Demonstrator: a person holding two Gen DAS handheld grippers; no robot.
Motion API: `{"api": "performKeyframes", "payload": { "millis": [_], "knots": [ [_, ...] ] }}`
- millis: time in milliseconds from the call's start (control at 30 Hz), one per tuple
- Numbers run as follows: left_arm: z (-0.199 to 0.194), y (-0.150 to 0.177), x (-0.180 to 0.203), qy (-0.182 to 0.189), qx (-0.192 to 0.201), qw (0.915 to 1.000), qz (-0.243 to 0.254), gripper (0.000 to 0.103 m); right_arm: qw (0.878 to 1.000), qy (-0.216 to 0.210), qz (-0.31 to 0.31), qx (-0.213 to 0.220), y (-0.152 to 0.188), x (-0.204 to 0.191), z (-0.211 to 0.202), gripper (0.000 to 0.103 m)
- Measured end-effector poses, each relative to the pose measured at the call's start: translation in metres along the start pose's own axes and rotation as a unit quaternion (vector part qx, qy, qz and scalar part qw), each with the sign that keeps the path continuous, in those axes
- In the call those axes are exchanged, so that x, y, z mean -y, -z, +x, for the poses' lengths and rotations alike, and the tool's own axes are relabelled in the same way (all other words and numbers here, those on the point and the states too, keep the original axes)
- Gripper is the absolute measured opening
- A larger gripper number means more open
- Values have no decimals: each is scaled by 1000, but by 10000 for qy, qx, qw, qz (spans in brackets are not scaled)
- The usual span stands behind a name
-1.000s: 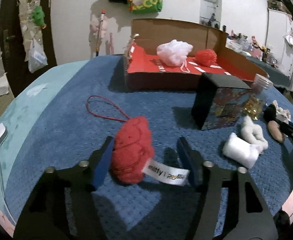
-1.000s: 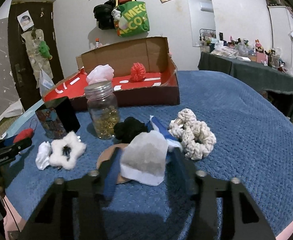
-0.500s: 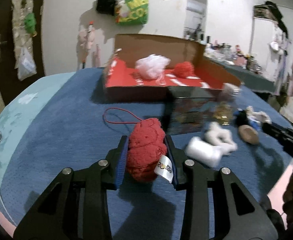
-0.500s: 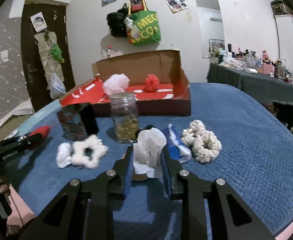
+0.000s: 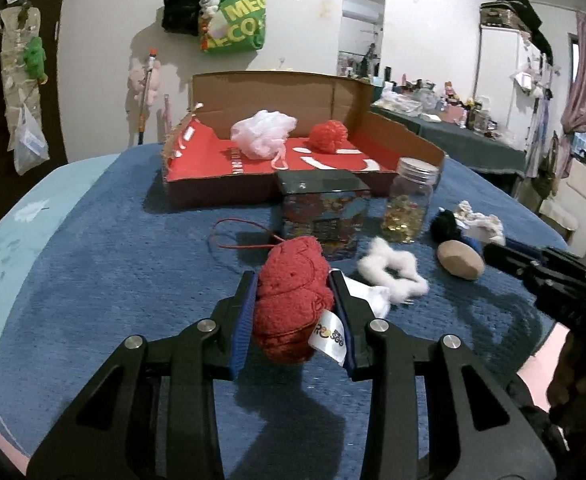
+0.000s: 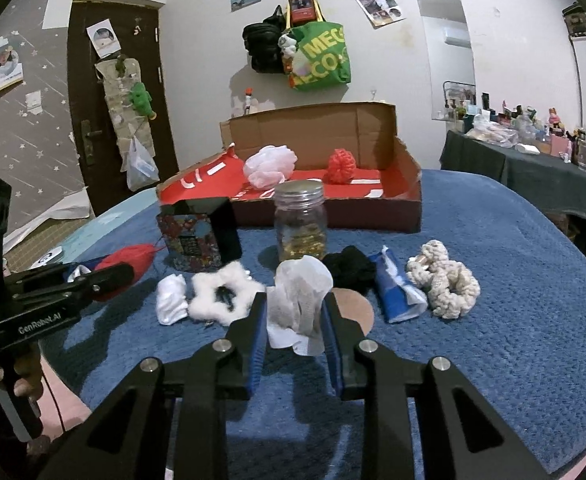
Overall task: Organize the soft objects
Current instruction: 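Grasp the red yarn ball with the left tool while the right tool grasps the white tissue pouch, then carry the red yarn ball and white tissue pouch with both tools into the box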
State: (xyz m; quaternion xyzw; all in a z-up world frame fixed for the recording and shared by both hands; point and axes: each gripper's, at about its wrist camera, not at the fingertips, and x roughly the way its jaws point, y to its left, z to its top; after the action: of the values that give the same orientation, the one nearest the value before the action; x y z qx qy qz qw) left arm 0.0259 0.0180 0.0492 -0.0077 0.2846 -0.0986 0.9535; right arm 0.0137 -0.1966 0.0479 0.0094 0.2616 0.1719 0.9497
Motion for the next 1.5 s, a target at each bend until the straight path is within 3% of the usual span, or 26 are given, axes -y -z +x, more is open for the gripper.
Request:
{"api": "performKeyframes", "payload": {
  "millis": [267,533,1200,1500],
  "knots": [
    [11,-14,-28,-249,-291,9992,-72,33,9989,353,-99,-292,-19,27,11,28],
    [33,-49,-47,-169,-463,9980,388,33,9955,221,-522,-764,-60,49,40,28],
    [90,-123,-58,813,-915,9853,1192,33,9788,-526,-1190,-1579,-127,52,111,28],
    [121,-158,-35,1146,-920,9775,1510,33,9700,-890,-1238,-1895,-153,43,157,28]
  ]
}}
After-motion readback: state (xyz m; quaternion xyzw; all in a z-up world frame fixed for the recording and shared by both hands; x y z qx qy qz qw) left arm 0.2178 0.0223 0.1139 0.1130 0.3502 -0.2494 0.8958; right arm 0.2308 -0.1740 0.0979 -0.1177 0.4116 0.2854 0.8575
